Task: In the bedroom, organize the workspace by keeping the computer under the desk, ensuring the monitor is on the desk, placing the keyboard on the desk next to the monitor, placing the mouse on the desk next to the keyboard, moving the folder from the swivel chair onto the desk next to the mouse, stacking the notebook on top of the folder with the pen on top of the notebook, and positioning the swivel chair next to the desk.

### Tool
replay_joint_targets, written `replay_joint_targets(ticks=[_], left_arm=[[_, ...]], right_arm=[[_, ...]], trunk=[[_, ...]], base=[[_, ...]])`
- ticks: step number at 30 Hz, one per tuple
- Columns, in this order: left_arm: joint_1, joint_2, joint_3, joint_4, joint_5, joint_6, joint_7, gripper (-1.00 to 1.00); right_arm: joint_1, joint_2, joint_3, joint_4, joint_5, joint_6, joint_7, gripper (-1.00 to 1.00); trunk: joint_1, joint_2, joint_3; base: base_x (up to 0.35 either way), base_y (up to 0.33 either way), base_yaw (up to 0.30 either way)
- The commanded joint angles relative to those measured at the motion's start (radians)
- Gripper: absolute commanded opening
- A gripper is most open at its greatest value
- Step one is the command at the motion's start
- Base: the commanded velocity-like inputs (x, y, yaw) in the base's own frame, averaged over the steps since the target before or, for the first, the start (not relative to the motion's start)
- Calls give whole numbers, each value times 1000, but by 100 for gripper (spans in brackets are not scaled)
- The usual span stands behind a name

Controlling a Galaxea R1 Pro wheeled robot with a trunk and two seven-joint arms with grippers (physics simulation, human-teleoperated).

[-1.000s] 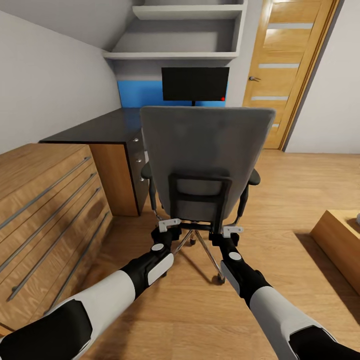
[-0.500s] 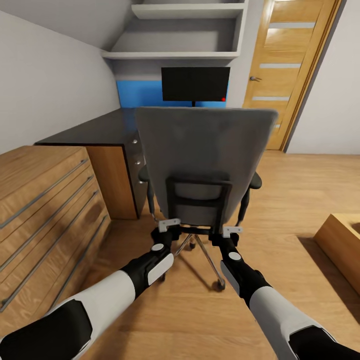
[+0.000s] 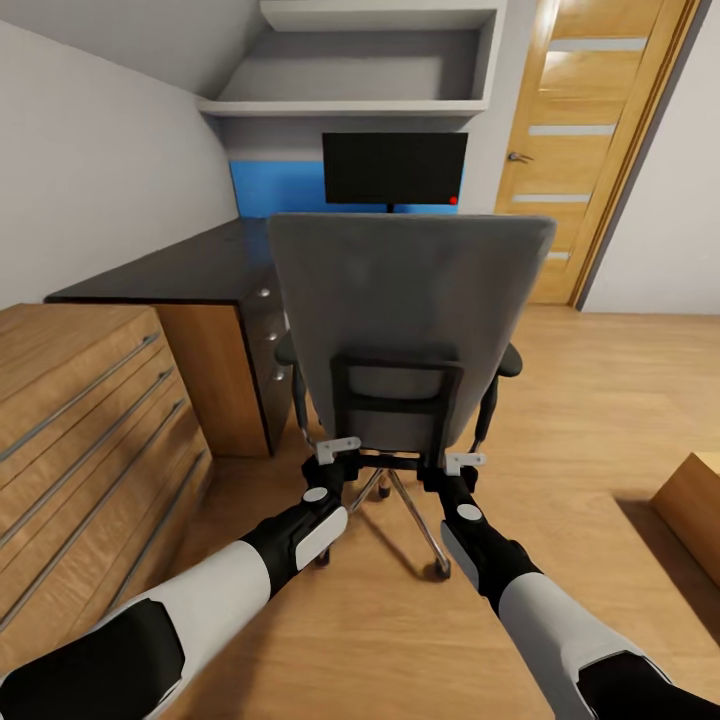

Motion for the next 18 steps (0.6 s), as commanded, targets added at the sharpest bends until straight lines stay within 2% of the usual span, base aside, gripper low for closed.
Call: replay_joint_targets(ticks=[1,6,18], left_arm=[[-1,0,-7,1,10,-7,5,100],[-1,0,-7,1,10,-7,5,100],[-1,0,-7,1,10,-5,2,100]], right_arm=[[-1,-1,11,1,-11,-4,-7,100],[-1,0,11,1,-11,-4,-6,100],[-1,-2,10,1,-10,-4,-6,100]], trunk=[[0,0,-1],[0,0,-1],[0,0,-1]], base=[[296,0,105],[295,0,70],[312,0,5]])
